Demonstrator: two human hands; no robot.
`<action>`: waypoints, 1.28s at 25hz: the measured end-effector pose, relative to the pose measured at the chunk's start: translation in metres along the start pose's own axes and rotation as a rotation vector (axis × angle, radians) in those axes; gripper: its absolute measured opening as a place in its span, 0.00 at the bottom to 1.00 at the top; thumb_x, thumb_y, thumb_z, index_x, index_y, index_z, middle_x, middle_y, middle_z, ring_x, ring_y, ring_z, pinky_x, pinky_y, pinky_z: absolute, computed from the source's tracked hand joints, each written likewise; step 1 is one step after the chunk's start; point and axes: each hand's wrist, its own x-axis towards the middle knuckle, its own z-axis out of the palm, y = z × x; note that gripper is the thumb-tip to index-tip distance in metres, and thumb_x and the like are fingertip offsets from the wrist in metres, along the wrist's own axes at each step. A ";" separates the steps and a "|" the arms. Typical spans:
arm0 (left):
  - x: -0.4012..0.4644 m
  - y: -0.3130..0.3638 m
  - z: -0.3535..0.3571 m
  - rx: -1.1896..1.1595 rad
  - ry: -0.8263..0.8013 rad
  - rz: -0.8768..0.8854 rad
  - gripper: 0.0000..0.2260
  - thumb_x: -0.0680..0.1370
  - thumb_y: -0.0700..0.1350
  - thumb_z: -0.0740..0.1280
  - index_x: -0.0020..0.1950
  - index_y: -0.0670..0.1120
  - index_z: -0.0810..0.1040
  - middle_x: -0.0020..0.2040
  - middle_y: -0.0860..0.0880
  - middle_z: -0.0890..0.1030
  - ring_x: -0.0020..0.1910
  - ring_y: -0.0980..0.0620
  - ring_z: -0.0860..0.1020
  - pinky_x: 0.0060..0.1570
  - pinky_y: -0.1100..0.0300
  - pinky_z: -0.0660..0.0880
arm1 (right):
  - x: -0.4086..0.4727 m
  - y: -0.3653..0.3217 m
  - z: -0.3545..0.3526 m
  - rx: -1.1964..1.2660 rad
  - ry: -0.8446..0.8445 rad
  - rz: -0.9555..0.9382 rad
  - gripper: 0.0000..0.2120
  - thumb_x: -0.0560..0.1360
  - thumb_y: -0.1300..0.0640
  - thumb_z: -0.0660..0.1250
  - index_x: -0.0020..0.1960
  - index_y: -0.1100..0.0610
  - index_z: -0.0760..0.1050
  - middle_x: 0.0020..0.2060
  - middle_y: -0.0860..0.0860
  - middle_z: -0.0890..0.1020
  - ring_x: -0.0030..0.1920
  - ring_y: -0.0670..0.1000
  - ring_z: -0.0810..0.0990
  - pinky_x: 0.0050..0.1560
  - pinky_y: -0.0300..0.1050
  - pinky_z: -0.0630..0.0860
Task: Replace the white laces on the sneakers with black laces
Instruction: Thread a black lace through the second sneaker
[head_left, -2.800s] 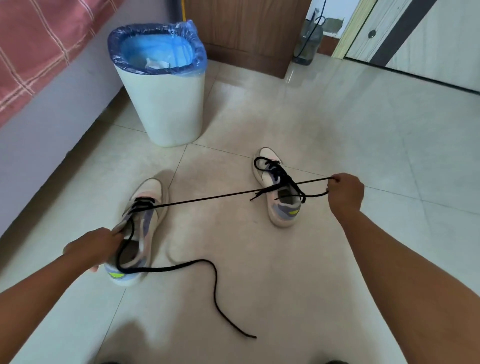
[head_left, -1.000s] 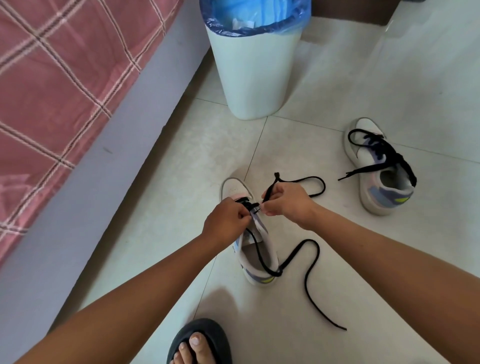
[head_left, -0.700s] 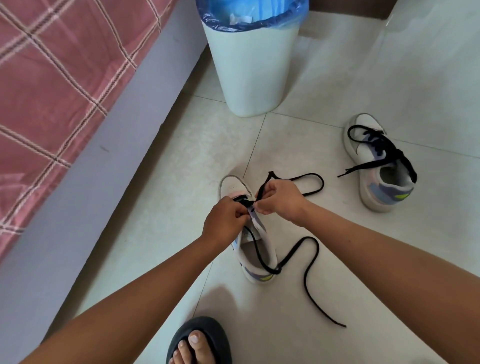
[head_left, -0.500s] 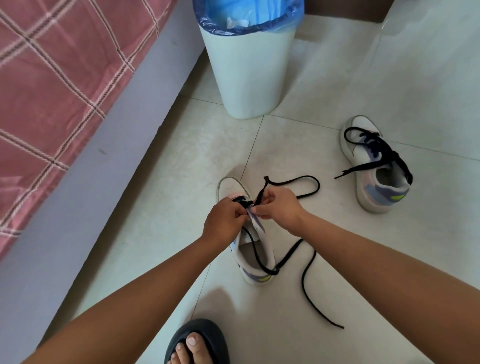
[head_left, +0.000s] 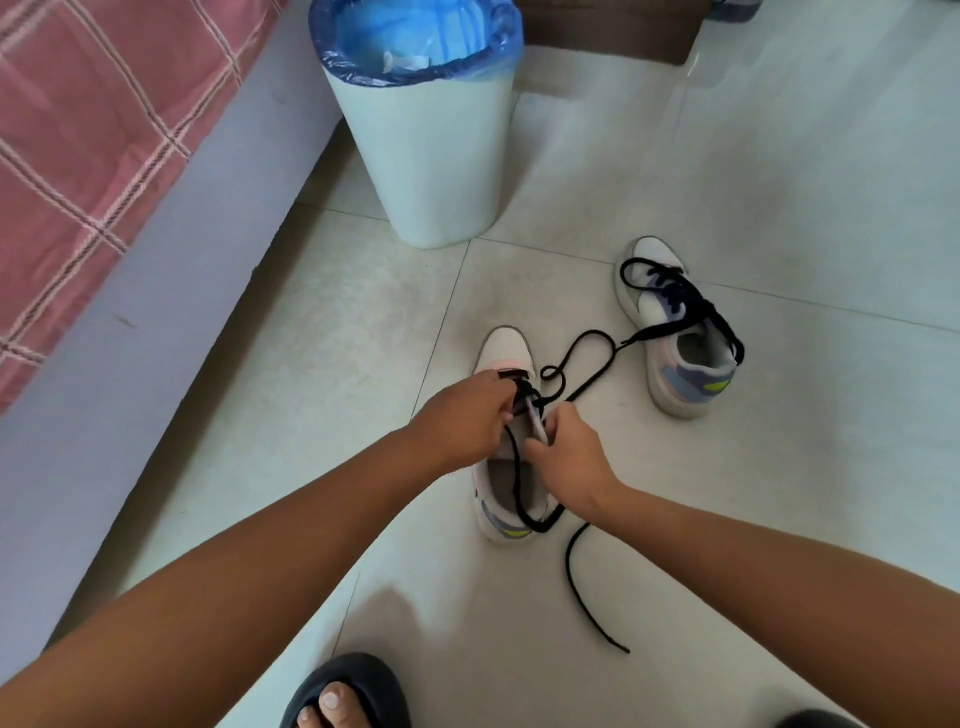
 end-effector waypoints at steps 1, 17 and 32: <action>-0.011 -0.005 -0.003 0.090 0.005 0.006 0.04 0.80 0.45 0.58 0.49 0.47 0.71 0.47 0.52 0.70 0.48 0.49 0.73 0.41 0.56 0.68 | 0.001 0.000 -0.003 -0.019 0.005 -0.001 0.13 0.73 0.62 0.65 0.39 0.56 0.60 0.32 0.50 0.68 0.30 0.47 0.64 0.31 0.41 0.62; -0.071 -0.077 0.011 0.331 -0.189 -0.367 0.13 0.81 0.55 0.56 0.61 0.52 0.73 0.58 0.52 0.76 0.59 0.52 0.75 0.54 0.59 0.71 | 0.029 -0.007 -0.029 0.156 -0.096 0.238 0.15 0.77 0.45 0.60 0.51 0.57 0.67 0.39 0.51 0.73 0.39 0.49 0.71 0.38 0.43 0.69; 0.024 0.009 0.026 0.202 0.064 -0.185 0.09 0.80 0.43 0.59 0.57 0.43 0.73 0.57 0.45 0.74 0.54 0.44 0.75 0.41 0.56 0.66 | 0.061 -0.004 -0.065 0.758 -0.202 0.295 0.08 0.76 0.59 0.65 0.39 0.54 0.70 0.29 0.48 0.72 0.33 0.47 0.71 0.43 0.42 0.72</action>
